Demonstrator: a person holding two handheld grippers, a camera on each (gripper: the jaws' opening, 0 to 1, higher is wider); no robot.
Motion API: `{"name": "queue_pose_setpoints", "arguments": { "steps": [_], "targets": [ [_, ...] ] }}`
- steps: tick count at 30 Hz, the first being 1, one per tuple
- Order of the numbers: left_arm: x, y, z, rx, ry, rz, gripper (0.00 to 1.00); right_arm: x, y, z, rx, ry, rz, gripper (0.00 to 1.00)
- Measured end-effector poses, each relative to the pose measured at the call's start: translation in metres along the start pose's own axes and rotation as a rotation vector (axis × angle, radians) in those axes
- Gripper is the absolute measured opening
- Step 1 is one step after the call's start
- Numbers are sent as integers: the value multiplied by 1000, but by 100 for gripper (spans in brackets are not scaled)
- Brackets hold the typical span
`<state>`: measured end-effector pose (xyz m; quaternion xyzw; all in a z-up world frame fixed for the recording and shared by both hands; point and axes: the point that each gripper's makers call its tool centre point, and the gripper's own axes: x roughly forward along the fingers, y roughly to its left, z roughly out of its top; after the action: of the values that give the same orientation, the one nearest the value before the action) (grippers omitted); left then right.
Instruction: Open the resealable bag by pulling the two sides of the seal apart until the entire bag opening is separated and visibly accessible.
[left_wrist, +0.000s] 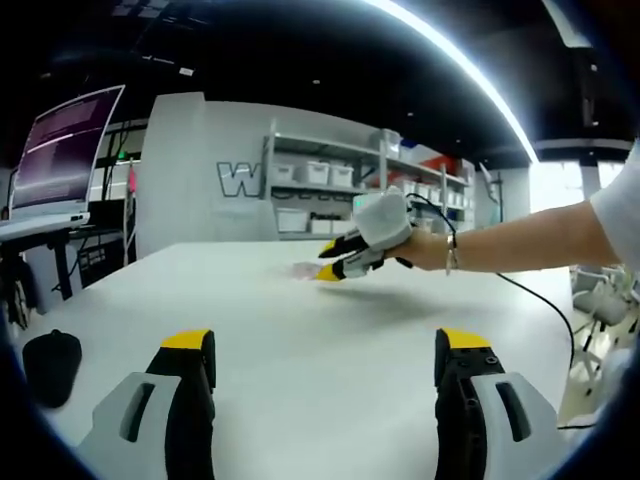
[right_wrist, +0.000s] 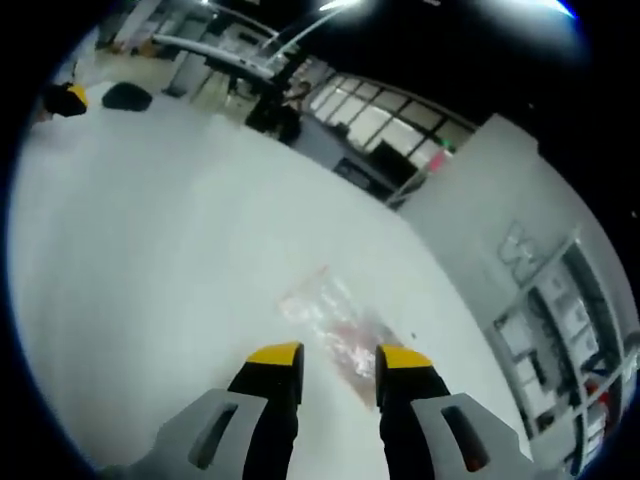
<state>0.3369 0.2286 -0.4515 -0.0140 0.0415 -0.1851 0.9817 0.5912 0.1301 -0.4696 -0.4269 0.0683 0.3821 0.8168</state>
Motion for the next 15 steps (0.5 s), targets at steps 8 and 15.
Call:
{"name": "queue_pose_setpoints", "arguments": {
  "steps": [8,15],
  "targets": [
    [1,0,-1,0,1,-1,89,5,3,1,-36,6,10,27],
    [0,3,-2,-7,2,4,89,9,5,2,-66,2,24,27]
  ]
}}
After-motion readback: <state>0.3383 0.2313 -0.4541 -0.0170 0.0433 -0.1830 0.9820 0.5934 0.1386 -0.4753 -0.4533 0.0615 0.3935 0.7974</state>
